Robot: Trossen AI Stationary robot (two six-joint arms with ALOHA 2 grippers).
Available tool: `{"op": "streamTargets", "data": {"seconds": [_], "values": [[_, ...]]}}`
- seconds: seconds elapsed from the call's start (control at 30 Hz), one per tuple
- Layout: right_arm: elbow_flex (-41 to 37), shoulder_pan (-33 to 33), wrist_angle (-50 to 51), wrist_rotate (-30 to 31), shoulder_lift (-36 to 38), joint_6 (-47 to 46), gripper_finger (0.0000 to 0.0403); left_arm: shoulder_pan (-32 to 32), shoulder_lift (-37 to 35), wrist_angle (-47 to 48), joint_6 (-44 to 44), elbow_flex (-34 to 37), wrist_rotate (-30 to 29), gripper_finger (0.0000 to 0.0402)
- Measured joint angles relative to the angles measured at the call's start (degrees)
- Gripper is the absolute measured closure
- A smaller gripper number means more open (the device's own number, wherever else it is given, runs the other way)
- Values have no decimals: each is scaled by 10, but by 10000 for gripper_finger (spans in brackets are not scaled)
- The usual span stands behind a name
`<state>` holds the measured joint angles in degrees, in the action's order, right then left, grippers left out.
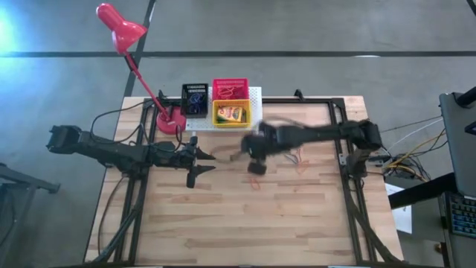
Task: Pick & Place Office Desk Supplies
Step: Put the orange rubber band into the red bin on the shelf
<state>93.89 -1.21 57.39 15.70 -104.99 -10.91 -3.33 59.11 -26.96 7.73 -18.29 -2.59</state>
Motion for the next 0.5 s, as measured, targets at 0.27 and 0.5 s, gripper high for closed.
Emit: {"op": "streamTargets", "data": {"seconds": [0.27, 0.5], "values": [[-219, 84, -244, -24, 26, -193, 283, 0, 0, 0, -4, 0, 0, 229], [-326, 84, -381, -11, 26, -300, 204, 0, 0, 0, -3, 0, 0, 229]]}}
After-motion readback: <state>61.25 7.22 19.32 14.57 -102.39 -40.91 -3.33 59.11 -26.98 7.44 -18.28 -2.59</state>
